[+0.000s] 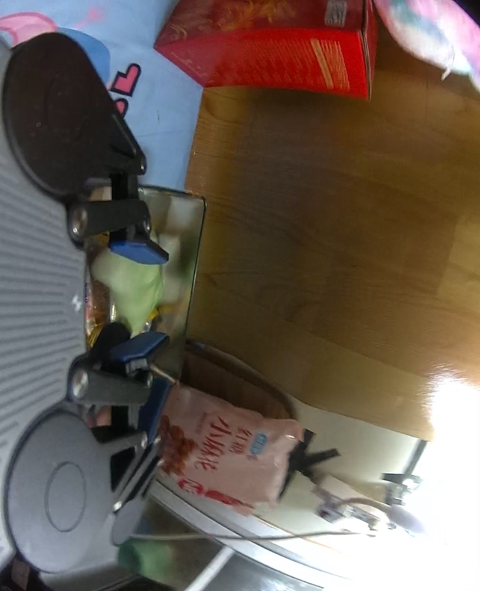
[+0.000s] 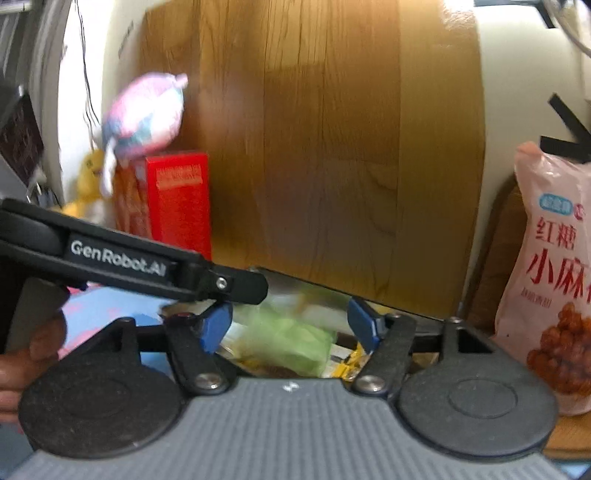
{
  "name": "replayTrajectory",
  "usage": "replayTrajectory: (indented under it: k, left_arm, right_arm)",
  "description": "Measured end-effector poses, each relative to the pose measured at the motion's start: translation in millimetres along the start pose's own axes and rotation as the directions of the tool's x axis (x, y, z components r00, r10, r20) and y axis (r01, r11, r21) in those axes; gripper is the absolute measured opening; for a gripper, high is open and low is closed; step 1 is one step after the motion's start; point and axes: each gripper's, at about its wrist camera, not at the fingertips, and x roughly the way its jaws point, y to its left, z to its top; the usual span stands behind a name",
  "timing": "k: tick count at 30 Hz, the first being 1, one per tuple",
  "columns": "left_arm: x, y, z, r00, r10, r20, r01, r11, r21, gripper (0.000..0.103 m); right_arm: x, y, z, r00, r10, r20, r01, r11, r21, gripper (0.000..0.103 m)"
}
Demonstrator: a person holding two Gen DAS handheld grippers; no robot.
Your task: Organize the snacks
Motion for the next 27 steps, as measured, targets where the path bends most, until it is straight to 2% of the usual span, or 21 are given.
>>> replayTrajectory:
  k: [4,7,11,14,18,22,27]
  left_arm:
    - [-32.6,7.4,-16.1,0.998,-0.042,0.047,0.043,0.999,-0.021,0.045]
    - [-50.3,8.0,-38.0,0.997,-0.074,0.034,0.074,0.997,-0.024,0.046]
    - [-63.4,8.9,-77.4,0.997,-0.072,-0.023,0.071,0.997,-0.030,0.046]
    - [-70.2,9.6,-104.4,0.997,-0.050,-0.062,0.048,0.998,-0.027,0.046]
    - [-79.6,9.5,-127.9,0.997,-0.017,-0.071,0.017,1.000,-0.002,0.046]
    - [-83.7,7.5,-137.8,0.999,-0.005,-0.038,0.006,1.000,0.031,0.046]
    - [-84.0,6.3,-139.4,1.000,-0.005,-0.026,0.006,0.999,0.045,0.046]
  right_arm:
    - [-42.9,6.1,-17.1,0.999,0.001,0.047,-0.001,1.000,0.004,0.076]
    - [-72.1,8.1,-37.5,0.999,-0.010,0.053,0.007,0.998,0.054,0.082]
    - [-92.3,5.6,-68.9,1.000,-0.028,-0.007,0.029,0.979,0.202,0.082]
    - [-100.3,3.1,-87.7,0.998,-0.009,-0.059,0.026,0.951,0.309,0.082]
    - [-106.1,1.5,-107.4,0.994,0.024,-0.107,0.024,0.906,0.422,0.082]
    - [-113.7,5.5,-110.7,0.996,0.017,-0.083,0.019,0.910,0.413,0.083]
    - [-106.4,14.1,-108.3,0.993,0.014,-0.115,0.030,0.928,0.372,0.083]
